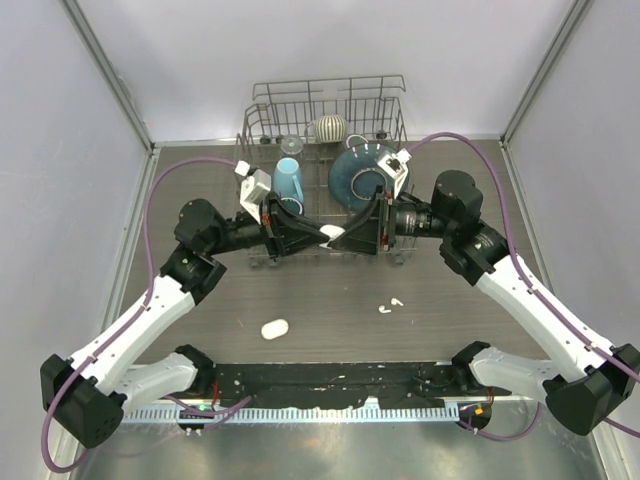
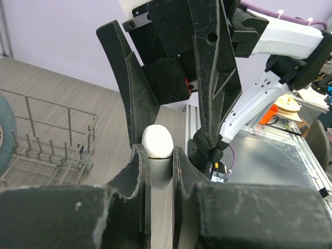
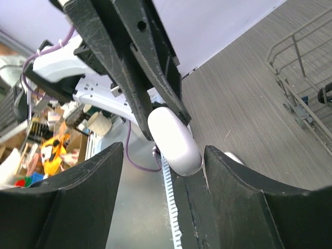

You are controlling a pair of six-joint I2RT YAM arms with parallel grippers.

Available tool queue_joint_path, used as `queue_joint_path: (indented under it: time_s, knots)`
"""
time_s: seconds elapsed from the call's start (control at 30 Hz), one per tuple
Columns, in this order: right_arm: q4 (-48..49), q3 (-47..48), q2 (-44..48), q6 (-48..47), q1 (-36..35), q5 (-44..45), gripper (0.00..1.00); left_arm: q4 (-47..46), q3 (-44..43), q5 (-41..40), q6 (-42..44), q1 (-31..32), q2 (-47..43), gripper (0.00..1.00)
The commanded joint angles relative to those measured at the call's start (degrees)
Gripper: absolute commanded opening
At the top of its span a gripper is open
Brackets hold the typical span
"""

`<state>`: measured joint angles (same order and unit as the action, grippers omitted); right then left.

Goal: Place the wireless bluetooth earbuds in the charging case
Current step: Pick up the charging case at the center of the board.

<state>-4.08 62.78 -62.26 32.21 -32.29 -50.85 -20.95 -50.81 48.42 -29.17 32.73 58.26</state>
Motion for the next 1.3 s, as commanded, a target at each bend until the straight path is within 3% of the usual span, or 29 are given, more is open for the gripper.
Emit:
queue_joint_path:
  time_s: [0.0,0.2,0.23,0.47,0.67,0.97,1.27]
  knots:
    - [3.8,-1.8,2.3,6.4,-0.1,7.4,0.70,-1.1,0.7,-2.4,2.8,0.0,-2.0,0.00]
    - [3.8,-5.6,3.8,18.9,0.6,22.7,0.76,-3.7,3.0,-5.1,6.4,0.0,-4.6,0.00]
    - [3.8,-6.4,3.9,25.9,0.7,25.0,0.77,-3.7,3.2,-5.3,7.3,0.0,-4.9,0.00]
    - [24.2,-16.7,5.0,56.2,0.8,24.4,0.82,-4.1,4.0,-8.1,13.1,0.0,-6.8,0.00]
    - [23.9,-17.8,7.9,63.6,0.7,28.0,0.85,-3.9,4.0,-10.2,15.5,0.0,-7.0,0.00]
    - [23.8,-16.4,7.2,65.9,0.3,29.7,0.87,-5.6,4.2,-12.1,14.8,0.0,-6.7,0.00]
    - [29.5,-15.6,2.4,66.0,-6.2,32.4,0.87,-7.7,4.8,-13.4,13.3,0.1,-6.2,0.00]
